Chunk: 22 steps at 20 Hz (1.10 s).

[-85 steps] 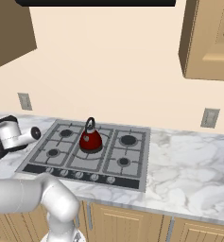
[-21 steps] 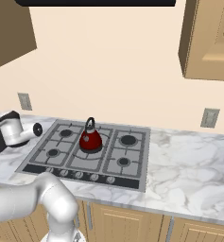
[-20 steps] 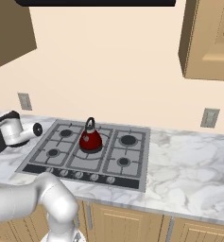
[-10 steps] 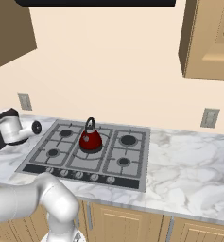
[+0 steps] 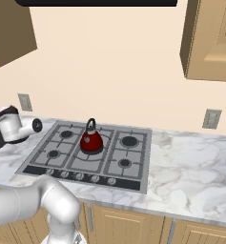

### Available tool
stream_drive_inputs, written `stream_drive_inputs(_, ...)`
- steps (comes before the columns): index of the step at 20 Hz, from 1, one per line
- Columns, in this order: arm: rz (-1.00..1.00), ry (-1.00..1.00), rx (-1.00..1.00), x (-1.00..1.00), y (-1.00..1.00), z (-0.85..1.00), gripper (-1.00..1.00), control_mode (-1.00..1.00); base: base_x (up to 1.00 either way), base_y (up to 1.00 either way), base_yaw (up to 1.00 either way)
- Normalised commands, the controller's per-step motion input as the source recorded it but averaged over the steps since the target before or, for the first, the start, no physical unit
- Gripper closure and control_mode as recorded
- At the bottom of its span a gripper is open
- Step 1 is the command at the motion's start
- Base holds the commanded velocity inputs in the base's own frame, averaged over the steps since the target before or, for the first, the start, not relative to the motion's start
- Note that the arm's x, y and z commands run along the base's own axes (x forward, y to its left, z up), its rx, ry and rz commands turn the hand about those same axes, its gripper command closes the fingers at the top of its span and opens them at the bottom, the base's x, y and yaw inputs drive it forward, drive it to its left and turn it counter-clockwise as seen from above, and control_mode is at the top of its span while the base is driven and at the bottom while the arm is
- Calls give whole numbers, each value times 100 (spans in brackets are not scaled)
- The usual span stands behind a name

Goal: Pick the kettle from the cabinet and place it on a stove burner. Then pick the pot from the counter and place it on another stove burner. Finally, turn both burners on.

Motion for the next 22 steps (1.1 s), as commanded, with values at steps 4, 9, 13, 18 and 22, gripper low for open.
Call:
stream_drive_inputs(4,-5,0,0,0,-20,20,100,-100,0,0,0)
stream_drive_inputs(9,-7,0,0,0,-27,17,100,-100,0,0,0)
stream_drive_inputs(13,-8,0,0,0,-29,18,100,-100,0,0,0)
stream_drive_inputs(18,-10,0,0,-1,-32,15,100,-100,0,0,0)
stream_drive_inputs(22,-10,0,0,-1,-30,10,100,-100,0,0,0)
